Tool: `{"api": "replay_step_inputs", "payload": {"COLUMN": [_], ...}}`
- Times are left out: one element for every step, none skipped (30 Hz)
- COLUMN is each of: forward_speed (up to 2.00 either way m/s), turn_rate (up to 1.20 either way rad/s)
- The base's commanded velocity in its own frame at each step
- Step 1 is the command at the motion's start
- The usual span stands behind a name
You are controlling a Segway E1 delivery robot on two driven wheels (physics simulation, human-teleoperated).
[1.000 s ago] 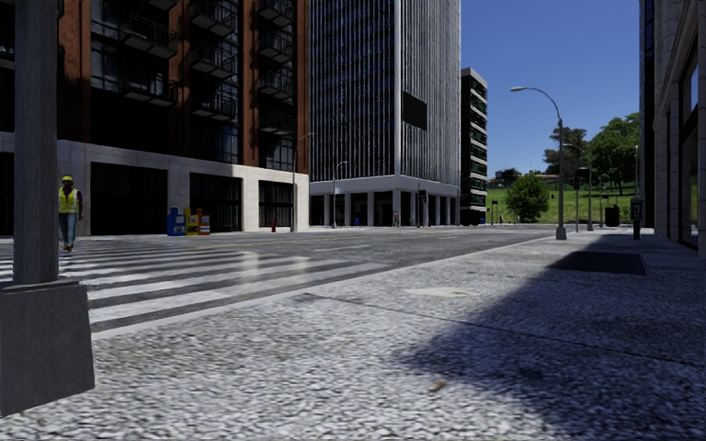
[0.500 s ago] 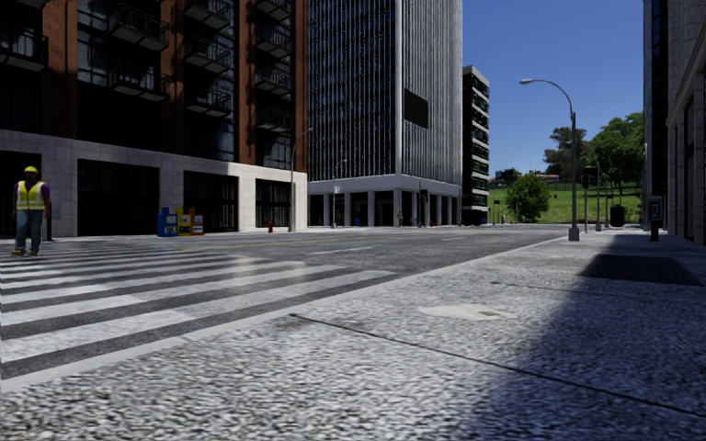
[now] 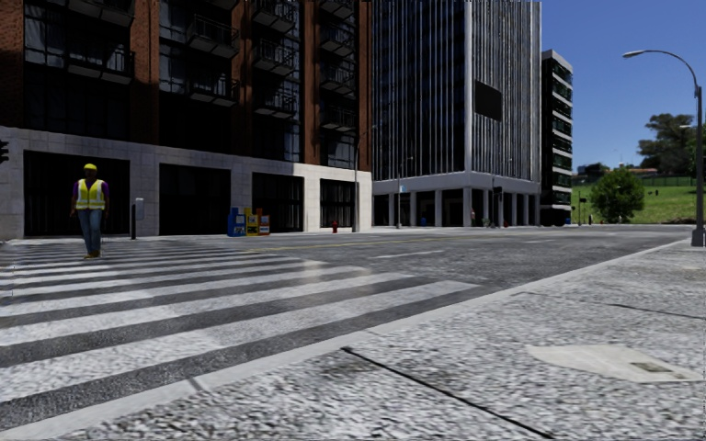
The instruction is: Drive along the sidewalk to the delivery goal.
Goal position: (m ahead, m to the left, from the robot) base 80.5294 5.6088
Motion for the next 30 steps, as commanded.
{"api": "replay_step_inputs", "payload": {"forward_speed": [1.7,1.7,1.7,1.7,1.7,1.7,1.7,1.7,1.7,1.7,1.7,1.7,1.7,1.7,1.7,1.7,1.7,1.7,1.7,1.7,1.7,1.7,1.7,1.7,1.7,1.7,1.7,1.7,1.7,1.7], "turn_rate": [0.85,0.85,0.85,0.85,0.85,0.39,0.14,0.02,0.0,0.0,0.0,0.0,0.0,0.0,0.0,0.0,0.0,0.0,0.0,0.0,0.0,0.0,0.0,0.0,0.0,0.0,0.0,0.0,0.0,0.0]}}
